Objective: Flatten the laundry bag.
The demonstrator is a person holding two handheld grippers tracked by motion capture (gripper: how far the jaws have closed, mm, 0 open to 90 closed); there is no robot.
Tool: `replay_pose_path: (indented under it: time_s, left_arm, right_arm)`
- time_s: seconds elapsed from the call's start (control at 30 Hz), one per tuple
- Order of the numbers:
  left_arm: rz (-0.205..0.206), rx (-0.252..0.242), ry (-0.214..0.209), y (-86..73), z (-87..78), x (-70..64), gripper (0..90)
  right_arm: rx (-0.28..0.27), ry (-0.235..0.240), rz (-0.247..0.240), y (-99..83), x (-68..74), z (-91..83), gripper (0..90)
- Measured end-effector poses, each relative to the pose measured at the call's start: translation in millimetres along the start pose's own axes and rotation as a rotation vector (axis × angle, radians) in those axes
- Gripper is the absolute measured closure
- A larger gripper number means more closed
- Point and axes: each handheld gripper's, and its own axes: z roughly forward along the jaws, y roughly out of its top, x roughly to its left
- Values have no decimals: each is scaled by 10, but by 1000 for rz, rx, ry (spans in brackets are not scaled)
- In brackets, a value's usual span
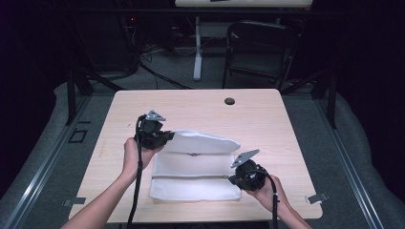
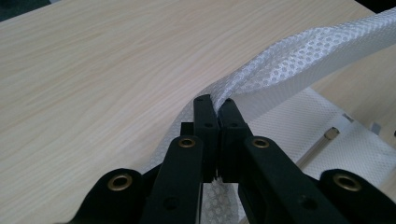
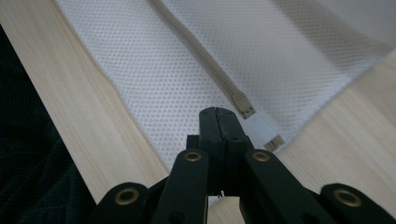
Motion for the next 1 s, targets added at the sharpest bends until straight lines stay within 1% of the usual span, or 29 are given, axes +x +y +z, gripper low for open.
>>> replay_pose_path:
  time_s: [0.03,0.07,0.17,0.23,0.27,0.33,0.37,0.47,0.63,0.77,0.83,0.93,0.97,1.0]
  left_arm:
    - [-3,-2,0,6,12,4,888]
    - [-2,0,5,15,21,9,888]
    - [2,0,11,48,43,14,888]
    - [6,0,14,73,58,18,888]
    - [8,-1,17,84,64,27,888]
    - [1,0,26,106,81,47,888]
    - [-1,-2,26,116,92,62,888]
    - [-4,-5,40,147,127,97,888]
    - [-7,-4,49,215,193,136,887]
    - [-3,-5,70,272,277,166,887]
    - [-15,-5,72,292,335,191,887]
    - [-26,-9,78,316,406,232,887]
    - [-28,-9,85,320,424,242,887]
    - [-30,-8,90,323,445,249,887]
  right_arm:
    - [13,3,-1,16,7,55,900]
    - [12,8,-4,23,18,122,900]
    - [75,10,-33,54,50,281,900]
    - [110,15,-50,46,75,381,900]
    - [117,18,-53,34,87,430,900]
    - [164,24,-73,23,93,497,900]
    - [146,26,-68,15,96,512,900]
    - [150,22,-70,17,91,513,900]
    - [156,40,-65,7,70,507,900]
    - [160,50,-64,-5,62,497,900]
    - [169,52,-64,-11,59,489,900]
    - [166,62,-61,-26,59,483,900]
    - [170,69,-61,-29,55,479,900]
    - [170,65,-60,-38,51,475,900]
